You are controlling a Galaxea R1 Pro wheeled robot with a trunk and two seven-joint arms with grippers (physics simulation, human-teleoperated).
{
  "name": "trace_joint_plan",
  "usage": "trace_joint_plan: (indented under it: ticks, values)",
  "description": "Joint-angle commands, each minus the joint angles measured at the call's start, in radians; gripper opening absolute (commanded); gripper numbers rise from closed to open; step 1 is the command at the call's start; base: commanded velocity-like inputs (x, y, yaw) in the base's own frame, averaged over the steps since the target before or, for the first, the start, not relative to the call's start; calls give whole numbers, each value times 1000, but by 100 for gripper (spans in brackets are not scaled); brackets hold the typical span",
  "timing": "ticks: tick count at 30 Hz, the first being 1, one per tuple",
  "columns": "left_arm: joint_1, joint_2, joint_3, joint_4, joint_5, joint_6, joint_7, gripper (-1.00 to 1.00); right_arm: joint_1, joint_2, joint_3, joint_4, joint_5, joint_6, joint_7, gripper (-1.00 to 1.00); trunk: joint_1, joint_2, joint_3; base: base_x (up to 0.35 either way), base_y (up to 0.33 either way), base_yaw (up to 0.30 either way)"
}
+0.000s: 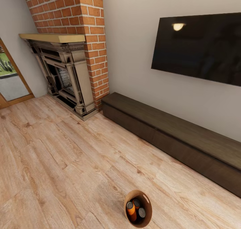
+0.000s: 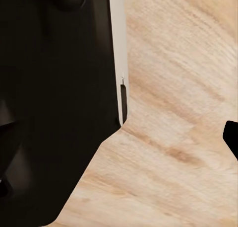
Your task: Put the three can of soda from the living room inside the tash can in the kitchen.
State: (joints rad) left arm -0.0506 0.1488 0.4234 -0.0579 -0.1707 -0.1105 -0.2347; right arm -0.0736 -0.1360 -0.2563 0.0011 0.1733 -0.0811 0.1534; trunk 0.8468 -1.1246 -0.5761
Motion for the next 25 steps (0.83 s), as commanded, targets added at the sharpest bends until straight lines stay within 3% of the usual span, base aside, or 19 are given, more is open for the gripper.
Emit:
trace_joint_plan:
  ticks: [1,25]
  values:
    - [0,0,0,0,0,0,0,100,0,0,1,-1,0,0,0,100,0,0,0,0,0,0]
    - [0,0,0,0,1,0,0,100,0,-1,0,-4,-1,0,0,100,0,0,0,0,0,0]
